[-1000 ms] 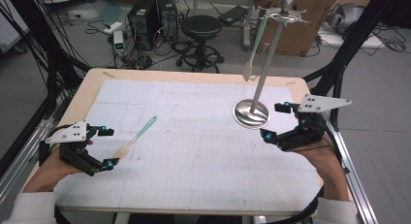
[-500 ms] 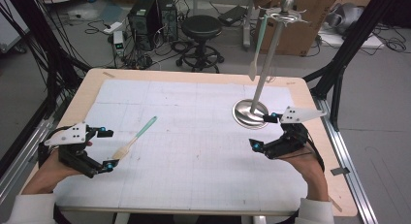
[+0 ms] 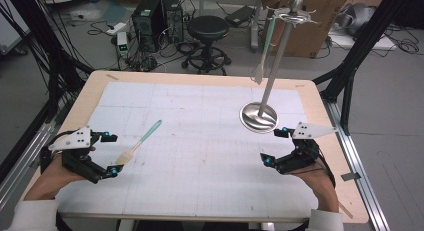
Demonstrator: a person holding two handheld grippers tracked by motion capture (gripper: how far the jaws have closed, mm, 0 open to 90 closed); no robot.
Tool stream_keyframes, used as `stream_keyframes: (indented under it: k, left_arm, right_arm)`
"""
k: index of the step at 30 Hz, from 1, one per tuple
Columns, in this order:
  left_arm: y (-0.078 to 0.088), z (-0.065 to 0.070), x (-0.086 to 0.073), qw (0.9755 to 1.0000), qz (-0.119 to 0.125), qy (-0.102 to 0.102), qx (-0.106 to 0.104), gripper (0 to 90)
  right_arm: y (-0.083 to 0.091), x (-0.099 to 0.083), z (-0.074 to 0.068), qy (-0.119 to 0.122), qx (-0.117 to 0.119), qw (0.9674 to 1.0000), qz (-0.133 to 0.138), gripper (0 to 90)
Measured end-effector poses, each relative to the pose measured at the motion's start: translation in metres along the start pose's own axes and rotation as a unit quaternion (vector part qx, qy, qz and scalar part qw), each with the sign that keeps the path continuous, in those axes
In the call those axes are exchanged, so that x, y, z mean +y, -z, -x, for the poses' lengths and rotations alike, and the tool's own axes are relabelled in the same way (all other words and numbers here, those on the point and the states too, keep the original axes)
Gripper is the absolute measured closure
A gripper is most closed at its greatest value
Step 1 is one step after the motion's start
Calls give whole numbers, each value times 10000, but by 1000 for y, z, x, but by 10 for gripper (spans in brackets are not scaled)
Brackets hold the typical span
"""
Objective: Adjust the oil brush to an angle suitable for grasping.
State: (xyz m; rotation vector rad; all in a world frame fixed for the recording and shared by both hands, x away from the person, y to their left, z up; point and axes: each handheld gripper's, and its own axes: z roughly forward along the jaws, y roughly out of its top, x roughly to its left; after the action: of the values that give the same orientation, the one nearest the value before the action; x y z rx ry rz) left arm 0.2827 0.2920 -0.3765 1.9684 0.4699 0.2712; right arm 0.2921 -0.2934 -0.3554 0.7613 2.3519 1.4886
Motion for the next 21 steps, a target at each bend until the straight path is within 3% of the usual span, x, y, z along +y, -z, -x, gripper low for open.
stream_keyframes:
  k: [10, 15, 21]
  left_arm:
    - [1, 0, 4, 9999, 22, -50, 98, 17]
    - [2, -6, 5, 9997, 42, 69, 215, 17]
    - [2, -14, 12, 9994, -60, 50, 324, 17]
  right_arm:
    - [11, -4, 0, -33, -8, 9999, 145, 2]
    - [15, -3, -1, -23, 2, 9997, 243, 2]
    - [14, 1, -2, 14, 34, 9997, 245, 2]
